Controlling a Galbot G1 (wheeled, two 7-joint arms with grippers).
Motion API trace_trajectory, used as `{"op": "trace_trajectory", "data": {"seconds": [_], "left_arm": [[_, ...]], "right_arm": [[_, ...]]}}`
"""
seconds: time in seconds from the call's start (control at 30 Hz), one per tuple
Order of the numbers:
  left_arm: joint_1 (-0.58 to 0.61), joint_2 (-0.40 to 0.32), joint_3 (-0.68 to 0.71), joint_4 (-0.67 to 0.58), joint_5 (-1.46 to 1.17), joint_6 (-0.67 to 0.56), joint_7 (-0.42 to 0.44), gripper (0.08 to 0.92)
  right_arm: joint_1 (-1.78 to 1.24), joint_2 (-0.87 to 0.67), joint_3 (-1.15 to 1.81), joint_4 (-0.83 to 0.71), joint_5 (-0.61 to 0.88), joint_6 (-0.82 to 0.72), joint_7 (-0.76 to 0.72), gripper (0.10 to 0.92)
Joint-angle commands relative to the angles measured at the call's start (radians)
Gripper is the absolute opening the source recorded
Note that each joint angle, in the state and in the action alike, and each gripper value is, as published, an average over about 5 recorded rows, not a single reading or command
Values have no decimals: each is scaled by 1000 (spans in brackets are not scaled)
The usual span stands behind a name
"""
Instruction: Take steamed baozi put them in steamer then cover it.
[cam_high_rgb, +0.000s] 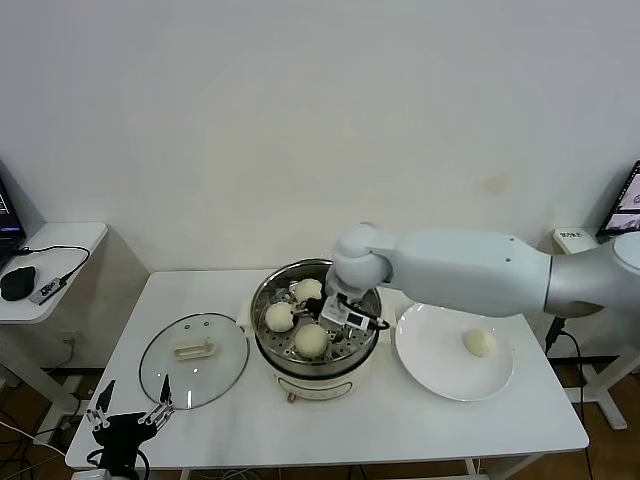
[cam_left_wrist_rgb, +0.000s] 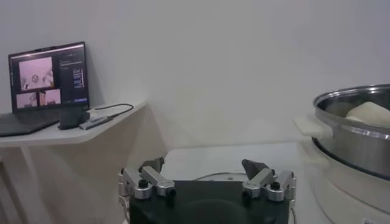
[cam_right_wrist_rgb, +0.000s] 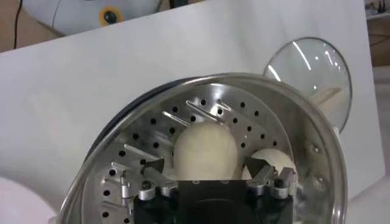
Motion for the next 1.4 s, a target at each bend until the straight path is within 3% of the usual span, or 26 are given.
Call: {"op": "trace_trajectory", "data": {"seconds": [0.03,0.37,0.77,1.07,1.4], "left_arm": [[-2,4,-1,0,-1,2,1,823],[-20,28,6,2,-2,4,9,823],[-37,57,31,13,-1,7,11,823],[-34,61,30,12,0,7,11,823],[-25,52,19,14,3,7,11,823]], "right_arm": [[95,-123,42,46,72,-41,-22,823],[94,-424,106,110,233,-422,-106,823],[-232,-715,297,56,21,-417,-146,823],[-606,-702,594,-66,-119,-363,-148,823],[-687,-536,717,-311,-215,-324,-126,823]]}}
